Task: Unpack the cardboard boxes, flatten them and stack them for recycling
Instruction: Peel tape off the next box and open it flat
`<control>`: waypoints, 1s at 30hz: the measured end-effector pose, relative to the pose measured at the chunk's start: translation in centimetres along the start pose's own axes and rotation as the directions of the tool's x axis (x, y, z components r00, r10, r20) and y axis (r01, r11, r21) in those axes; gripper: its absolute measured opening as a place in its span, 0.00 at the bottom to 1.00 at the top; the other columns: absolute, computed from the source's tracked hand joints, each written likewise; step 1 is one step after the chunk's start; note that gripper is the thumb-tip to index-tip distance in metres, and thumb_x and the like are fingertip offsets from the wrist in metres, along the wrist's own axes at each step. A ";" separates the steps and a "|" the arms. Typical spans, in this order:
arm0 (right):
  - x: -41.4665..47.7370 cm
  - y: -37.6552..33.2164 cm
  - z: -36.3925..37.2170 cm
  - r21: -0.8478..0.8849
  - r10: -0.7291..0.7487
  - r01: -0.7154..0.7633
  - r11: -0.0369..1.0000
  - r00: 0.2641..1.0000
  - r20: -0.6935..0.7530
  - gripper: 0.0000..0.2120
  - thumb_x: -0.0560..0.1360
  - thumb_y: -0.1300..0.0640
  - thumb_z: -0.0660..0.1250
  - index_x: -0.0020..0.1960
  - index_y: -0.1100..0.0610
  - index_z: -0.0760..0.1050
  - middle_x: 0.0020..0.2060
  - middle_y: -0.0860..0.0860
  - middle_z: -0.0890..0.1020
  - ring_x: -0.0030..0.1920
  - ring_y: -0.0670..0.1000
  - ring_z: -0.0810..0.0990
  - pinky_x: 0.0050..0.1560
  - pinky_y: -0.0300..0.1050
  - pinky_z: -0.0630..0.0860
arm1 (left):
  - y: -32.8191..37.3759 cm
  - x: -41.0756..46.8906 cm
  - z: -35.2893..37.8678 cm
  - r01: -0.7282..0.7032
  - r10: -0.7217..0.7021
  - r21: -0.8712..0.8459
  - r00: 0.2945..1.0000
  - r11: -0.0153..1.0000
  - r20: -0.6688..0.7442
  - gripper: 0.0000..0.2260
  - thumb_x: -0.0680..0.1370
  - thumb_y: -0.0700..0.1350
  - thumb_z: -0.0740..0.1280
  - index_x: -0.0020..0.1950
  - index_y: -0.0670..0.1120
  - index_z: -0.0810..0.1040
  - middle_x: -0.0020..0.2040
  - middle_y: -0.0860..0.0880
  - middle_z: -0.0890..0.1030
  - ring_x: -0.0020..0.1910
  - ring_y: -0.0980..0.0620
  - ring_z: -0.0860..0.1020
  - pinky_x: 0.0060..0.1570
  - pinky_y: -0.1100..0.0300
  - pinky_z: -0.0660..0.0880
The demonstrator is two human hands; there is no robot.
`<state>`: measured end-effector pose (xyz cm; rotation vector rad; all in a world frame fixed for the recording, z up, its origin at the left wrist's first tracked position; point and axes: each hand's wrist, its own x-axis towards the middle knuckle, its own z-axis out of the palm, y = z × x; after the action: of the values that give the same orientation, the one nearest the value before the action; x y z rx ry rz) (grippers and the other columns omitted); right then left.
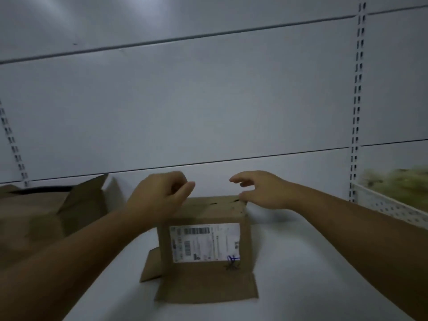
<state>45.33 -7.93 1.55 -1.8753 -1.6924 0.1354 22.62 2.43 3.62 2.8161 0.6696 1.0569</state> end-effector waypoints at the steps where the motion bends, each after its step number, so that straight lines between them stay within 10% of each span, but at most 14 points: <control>1: 0.7 -0.1 0.5 0.045 0.039 -0.042 0.998 0.997 0.064 0.23 0.74 0.58 0.66 0.68 0.50 0.69 0.65 0.46 0.73 0.60 0.43 0.72 0.56 0.36 0.68 | -0.6 -1.3 0.3 0.009 -0.009 0.003 0.998 1.000 0.057 0.09 0.77 0.55 0.59 0.46 0.54 0.77 0.42 0.56 0.78 0.42 0.59 0.75 0.42 0.61 0.72; 6: 2.3 -0.3 1.6 0.233 0.152 -0.207 0.950 0.960 0.235 0.16 0.73 0.57 0.68 0.60 0.50 0.77 0.56 0.44 0.79 0.55 0.44 0.76 0.56 0.43 0.76 | -2.4 -4.7 3.0 -0.043 0.041 0.021 0.993 0.999 0.109 0.21 0.78 0.58 0.56 0.70 0.54 0.65 0.63 0.58 0.71 0.61 0.58 0.70 0.58 0.65 0.66; 11: 2.9 -1.1 2.6 -0.185 0.051 -0.060 0.981 0.997 -0.057 0.10 0.77 0.50 0.63 0.50 0.54 0.80 0.45 0.50 0.82 0.46 0.48 0.78 0.45 0.41 0.73 | -3.1 -5.5 5.0 -0.126 0.120 0.138 0.991 0.982 0.054 0.24 0.80 0.57 0.54 0.74 0.52 0.59 0.77 0.54 0.53 0.75 0.58 0.46 0.69 0.64 0.43; 21: -1.8 -8.1 1.6 -0.123 -0.137 0.084 0.989 0.842 -0.521 0.08 0.75 0.48 0.65 0.42 0.53 0.74 0.35 0.47 0.79 0.38 0.46 0.78 0.37 0.41 0.74 | -1.6 -7.2 1.4 -0.080 0.089 -0.181 0.995 0.980 0.041 0.38 0.72 0.57 0.66 0.75 0.58 0.46 0.72 0.55 0.59 0.69 0.53 0.60 0.69 0.49 0.64; 27: -6.3 -11.9 1.2 -0.572 -0.567 0.225 0.788 0.628 -0.533 0.12 0.76 0.52 0.63 0.44 0.60 0.79 0.37 0.53 0.82 0.36 0.51 0.78 0.39 0.44 0.73 | -0.7 -10.5 1.4 -0.301 0.267 -0.120 0.934 0.946 -0.239 0.25 0.67 0.52 0.72 0.62 0.49 0.74 0.55 0.51 0.77 0.53 0.58 0.68 0.52 0.66 0.65; 30: -8.0 -11.2 2.9 -0.605 -0.563 0.204 0.770 0.663 -0.493 0.13 0.77 0.51 0.62 0.44 0.59 0.80 0.36 0.52 0.82 0.36 0.46 0.77 0.38 0.41 0.73 | -0.8 -12.9 3.8 -0.301 0.243 -0.180 0.927 0.936 -0.286 0.13 0.66 0.47 0.72 0.49 0.48 0.77 0.47 0.52 0.78 0.46 0.55 0.71 0.48 0.63 0.67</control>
<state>32.77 -14.32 2.22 -1.5133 -1.6397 -1.1392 16.09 -1.86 -7.40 2.6513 0.1525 1.4647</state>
